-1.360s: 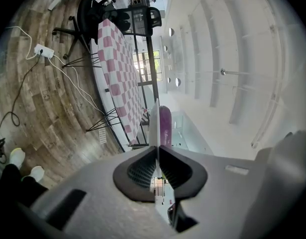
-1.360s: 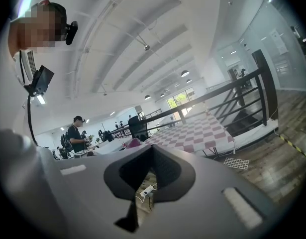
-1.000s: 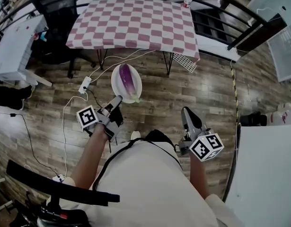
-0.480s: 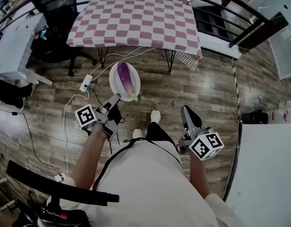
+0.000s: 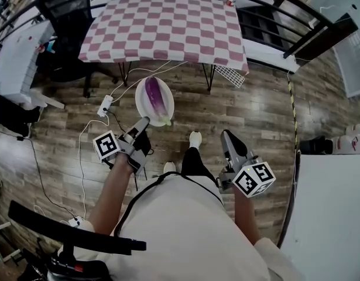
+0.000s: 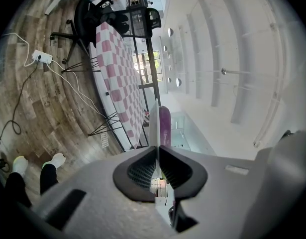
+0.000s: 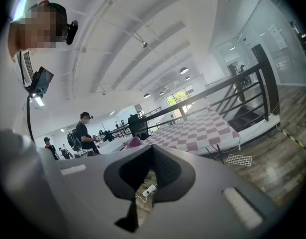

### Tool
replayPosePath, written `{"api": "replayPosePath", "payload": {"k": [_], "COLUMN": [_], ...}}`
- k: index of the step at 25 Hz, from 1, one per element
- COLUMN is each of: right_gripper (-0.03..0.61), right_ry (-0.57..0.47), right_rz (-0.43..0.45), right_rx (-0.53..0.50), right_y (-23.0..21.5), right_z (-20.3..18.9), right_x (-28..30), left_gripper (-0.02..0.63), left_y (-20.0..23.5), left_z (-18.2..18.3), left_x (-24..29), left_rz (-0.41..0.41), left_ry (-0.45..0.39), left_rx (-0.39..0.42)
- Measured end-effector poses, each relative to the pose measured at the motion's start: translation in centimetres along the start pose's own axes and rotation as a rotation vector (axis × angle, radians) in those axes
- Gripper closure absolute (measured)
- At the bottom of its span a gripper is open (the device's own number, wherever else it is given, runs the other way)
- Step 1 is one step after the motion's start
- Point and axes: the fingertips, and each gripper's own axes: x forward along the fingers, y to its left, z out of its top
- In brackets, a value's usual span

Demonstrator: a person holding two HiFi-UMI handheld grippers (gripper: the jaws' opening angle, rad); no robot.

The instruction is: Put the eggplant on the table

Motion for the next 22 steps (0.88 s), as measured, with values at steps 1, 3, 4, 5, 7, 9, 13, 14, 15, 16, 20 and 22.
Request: {"api": "replayPosePath", "payload": {"k": [1, 3, 4, 5, 7, 9, 13, 14, 15, 16, 20, 22], "right_gripper": [0.572, 0.571, 0.571, 0.571, 0.571, 0.571, 0.571, 0.571, 0.571, 0.571, 0.571, 0.571], "right_ry": [0.001, 0.002, 0.003, 0.005, 0.01, 0.015, 0.023, 0.024, 0.024, 0.025, 0.028, 0.033], "right_rz": [0.002, 0.003, 0.005, 0.006, 0.011, 0.013, 0.012, 0.014, 0.016, 0.019, 0.033, 0.04], "right_rx": [-0.003, 0.0, 0.003, 0.004, 0.004, 0.004, 0.006, 0.007, 0.009, 0.009, 0.01, 0.011], "right_y": [-0.4, -1.2, -1.6, -1.9, -2.7, -3.8, -6.2, -6.8, -7.4, -8.0, -10.5, -11.8], "right_z": [0.3, 0.6, 0.8, 1.0, 1.4, 2.0, 3.3, 3.8, 4.2, 4.7, 7.1, 8.4], "right_x": [0.2, 0.8, 1.1, 1.4, 2.1, 2.9, 4.8, 5.3, 5.9, 6.4, 8.5, 9.6], "left_gripper": [0.586, 0.586, 0.586, 0.586, 0.585, 0.586, 0.584, 0.584, 0.584, 0.583, 0.584, 0.583], "left_y": [0.0, 0.0, 0.1, 0.2, 0.4, 0.6, 0.7, 0.8, 0.7, 0.6, -0.2, -0.8], "left_z": [0.0, -0.1, -0.1, 0.0, 0.3, 0.6, 1.5, 1.9, 2.3, 2.6, 3.9, 4.5], "left_x": [0.5, 1.5, 2.0, 2.5, 3.6, 4.9, 7.8, 8.6, 9.5, 10.4, 14.2, 16.2], "left_rz": [-0.001, -0.001, 0.0, 0.002, 0.007, 0.011, 0.015, 0.018, 0.02, 0.02, 0.018, 0.013], "left_ry": [0.002, 0.009, 0.01, 0.01, 0.007, 0.007, 0.007, 0.005, 0.003, 0.001, -0.004, -0.007], "left_rx": [0.002, 0.003, 0.001, -0.003, -0.009, -0.008, -0.01, -0.011, -0.012, -0.012, -0.009, -0.008]}}
